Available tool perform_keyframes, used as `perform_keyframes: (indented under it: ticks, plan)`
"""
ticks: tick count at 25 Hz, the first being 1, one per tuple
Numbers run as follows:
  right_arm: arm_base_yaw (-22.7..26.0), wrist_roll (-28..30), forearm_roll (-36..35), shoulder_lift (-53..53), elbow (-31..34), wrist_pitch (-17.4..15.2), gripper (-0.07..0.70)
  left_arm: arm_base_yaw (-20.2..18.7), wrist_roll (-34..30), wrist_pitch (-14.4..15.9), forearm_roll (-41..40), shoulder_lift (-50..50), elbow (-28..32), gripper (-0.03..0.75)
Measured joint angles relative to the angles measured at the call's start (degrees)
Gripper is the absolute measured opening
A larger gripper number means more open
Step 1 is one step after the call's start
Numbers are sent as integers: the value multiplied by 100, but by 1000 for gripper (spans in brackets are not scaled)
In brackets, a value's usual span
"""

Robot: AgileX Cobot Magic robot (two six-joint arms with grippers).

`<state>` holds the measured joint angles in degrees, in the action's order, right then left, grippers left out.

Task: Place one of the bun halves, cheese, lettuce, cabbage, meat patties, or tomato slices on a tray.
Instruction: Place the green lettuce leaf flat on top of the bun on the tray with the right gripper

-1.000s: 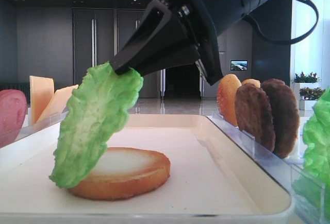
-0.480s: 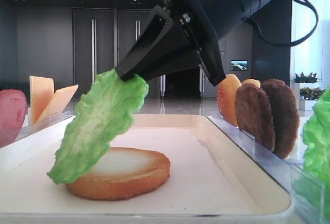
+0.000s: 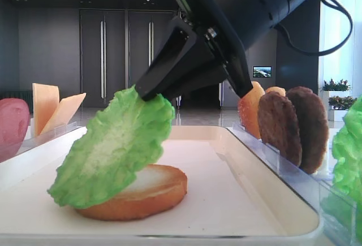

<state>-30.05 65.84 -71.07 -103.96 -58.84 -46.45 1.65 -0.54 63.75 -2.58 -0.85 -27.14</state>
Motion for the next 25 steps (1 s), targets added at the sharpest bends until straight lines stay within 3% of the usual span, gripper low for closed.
perform_keyframes:
  ticks: [10, 18, 25]
  plan:
    - [0, -54, 205, 0, 0, 32, 132, 0, 0, 0, 0, 0, 0, 219]
    - [0, -65, 251, 0, 0, 68, 321, 0, 0, 0, 0, 0, 0, 219]
    - [0, -252, 786, 122, 0, 666, 403, 0, 0, 0, 0, 0, 0, 219]
